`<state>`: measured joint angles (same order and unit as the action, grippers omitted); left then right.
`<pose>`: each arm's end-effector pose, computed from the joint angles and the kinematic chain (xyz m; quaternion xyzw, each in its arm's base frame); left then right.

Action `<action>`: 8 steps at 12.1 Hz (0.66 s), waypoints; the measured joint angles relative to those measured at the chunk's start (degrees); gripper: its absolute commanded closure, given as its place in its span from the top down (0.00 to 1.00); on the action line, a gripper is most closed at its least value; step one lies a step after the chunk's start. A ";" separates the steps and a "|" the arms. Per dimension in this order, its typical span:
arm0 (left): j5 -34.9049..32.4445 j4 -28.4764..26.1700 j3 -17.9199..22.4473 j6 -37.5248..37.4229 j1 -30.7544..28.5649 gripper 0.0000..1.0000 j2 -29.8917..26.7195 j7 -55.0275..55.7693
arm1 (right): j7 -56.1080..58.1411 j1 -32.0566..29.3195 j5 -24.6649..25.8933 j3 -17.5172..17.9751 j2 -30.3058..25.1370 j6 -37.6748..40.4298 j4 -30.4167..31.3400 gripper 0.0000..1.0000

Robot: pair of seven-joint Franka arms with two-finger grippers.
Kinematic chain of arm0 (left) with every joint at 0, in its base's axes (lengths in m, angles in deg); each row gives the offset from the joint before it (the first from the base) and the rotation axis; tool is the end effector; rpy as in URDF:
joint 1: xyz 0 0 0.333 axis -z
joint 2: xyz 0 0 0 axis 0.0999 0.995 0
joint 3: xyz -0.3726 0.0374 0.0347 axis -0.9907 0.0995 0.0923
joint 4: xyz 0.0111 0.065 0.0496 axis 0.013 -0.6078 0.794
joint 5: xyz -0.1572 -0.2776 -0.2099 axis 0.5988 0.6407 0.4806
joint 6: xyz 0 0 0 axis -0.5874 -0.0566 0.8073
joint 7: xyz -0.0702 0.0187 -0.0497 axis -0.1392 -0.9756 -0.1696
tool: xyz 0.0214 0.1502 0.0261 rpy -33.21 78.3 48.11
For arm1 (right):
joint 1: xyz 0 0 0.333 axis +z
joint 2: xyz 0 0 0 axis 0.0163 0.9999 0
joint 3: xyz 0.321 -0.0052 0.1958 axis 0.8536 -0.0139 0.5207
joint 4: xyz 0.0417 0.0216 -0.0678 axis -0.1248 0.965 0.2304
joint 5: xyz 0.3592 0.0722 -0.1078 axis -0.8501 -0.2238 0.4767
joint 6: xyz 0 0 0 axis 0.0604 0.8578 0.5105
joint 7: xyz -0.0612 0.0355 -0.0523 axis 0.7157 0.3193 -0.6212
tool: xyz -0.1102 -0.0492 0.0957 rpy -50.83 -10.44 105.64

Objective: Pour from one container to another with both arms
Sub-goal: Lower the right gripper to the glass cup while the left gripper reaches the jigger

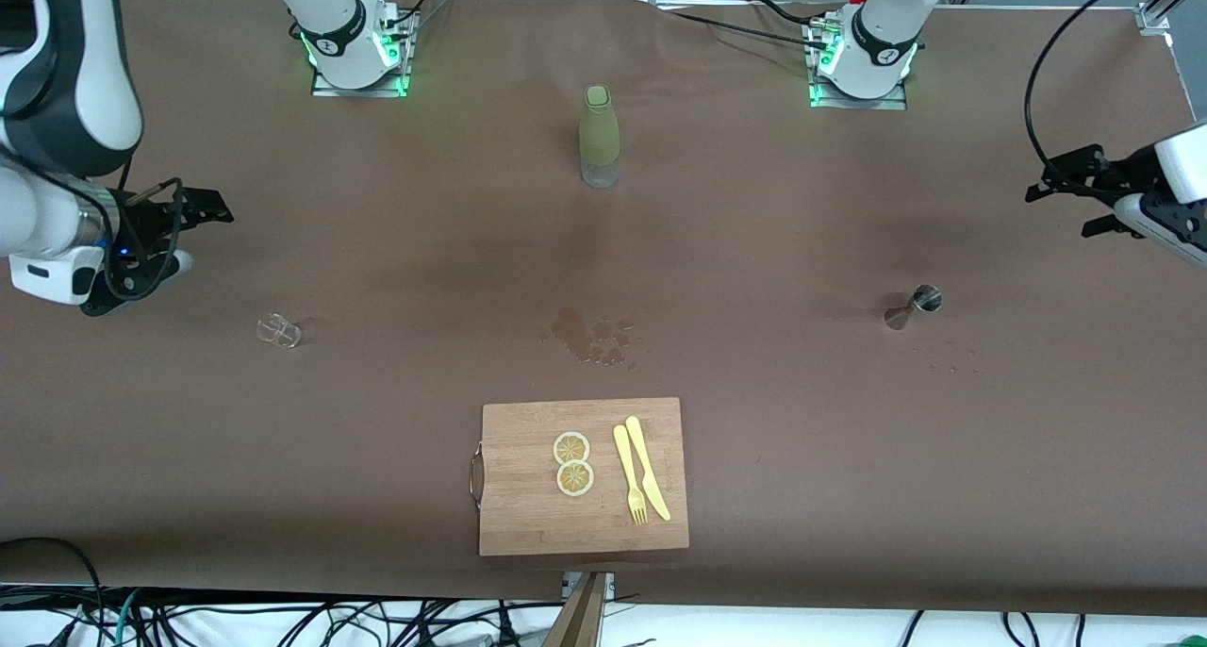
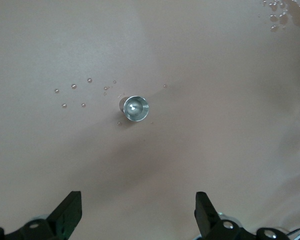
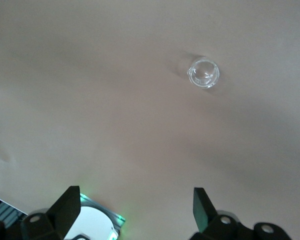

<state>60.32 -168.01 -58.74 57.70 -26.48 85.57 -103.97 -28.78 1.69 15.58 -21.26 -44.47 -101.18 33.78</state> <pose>0.5126 0.1047 0.5057 0.9651 -0.2150 -0.0437 0.1434 0.5771 -0.0312 0.4555 -0.9532 -0.2400 0.1618 0.0874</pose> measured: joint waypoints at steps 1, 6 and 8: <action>1.71 -0.17 0.00 0.48 -1.39 1.00 1.37 -3.35 | 2.90 -1.53 -2.83 -0.23 1.07 -1.44 0.24 1.00; 13.13 -4.32 0.00 7.02 -5.97 1.00 7.72 -28.66 | 19.94 -8.02 -18.57 -1.08 4.57 -6.46 2.16 1.00; 17.71 -4.79 0.00 8.47 -7.52 1.00 11.88 -39.69 | 33.10 -13.03 -24.77 -1.28 8.03 -7.23 2.42 1.00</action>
<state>78.03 -172.80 -58.74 66.18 -33.99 97.45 -143.66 4.32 -11.34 -9.19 -22.54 -36.44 -108.41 36.20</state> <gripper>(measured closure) 0.000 0.000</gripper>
